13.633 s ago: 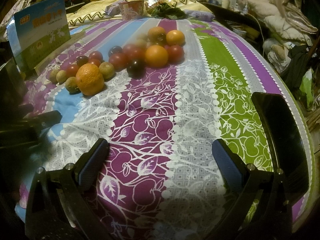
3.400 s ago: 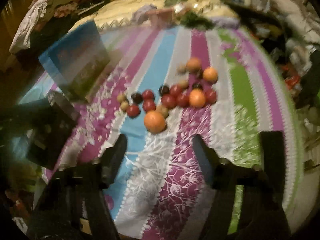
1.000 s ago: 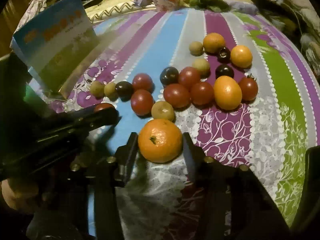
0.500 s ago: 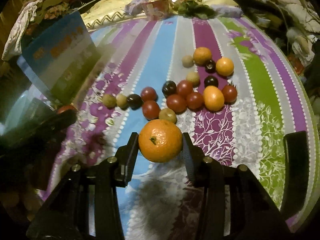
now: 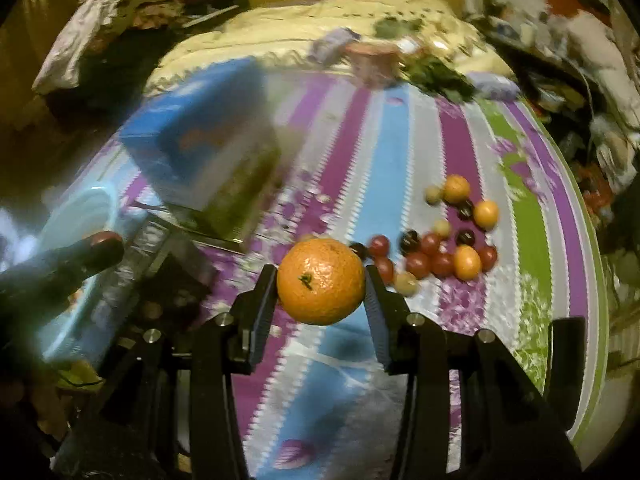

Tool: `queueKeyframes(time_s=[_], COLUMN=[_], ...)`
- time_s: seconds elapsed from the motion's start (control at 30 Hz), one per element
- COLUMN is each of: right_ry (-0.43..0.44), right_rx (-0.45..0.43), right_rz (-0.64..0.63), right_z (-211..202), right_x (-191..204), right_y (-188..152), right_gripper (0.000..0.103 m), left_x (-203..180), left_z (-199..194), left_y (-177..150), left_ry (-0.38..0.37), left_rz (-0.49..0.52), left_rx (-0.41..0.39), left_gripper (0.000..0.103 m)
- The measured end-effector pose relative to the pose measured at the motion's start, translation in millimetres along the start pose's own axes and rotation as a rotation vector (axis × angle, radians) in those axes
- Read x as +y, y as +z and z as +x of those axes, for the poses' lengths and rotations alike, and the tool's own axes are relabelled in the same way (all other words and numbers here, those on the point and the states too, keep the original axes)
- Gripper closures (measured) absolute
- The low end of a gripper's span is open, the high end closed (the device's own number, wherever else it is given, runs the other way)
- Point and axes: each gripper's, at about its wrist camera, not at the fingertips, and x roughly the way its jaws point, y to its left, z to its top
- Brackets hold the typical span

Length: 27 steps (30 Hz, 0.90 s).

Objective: Organize fruits
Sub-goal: 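Carry the orange in the right tool while the left tool carries the tomato to the basket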

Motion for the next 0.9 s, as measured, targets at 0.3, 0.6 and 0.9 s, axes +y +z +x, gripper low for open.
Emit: queueKeyframes(time_s=[0.3, 0.6, 0.9], right_ry=[0.078, 0.151, 0.205], right_rx=[-0.022, -0.025, -0.003], right_rz=[-0.113, -0.217, -0.295], right_z=[-13, -16, -8], right_x=[71, 144, 206], right_y=[25, 39, 45], right_gripper=[0.060, 0.060, 0.060], left_x=[71, 132, 191], left_z=[-56, -90, -112], left_y=[9, 2, -9], left_ry=[0.070, 0.123, 0.174], left_rz=[-0.094, -0.183, -0.262], left_rx=[-0.076, -0.113, -0.131], left_gripper=[0.076, 0.076, 0.076])
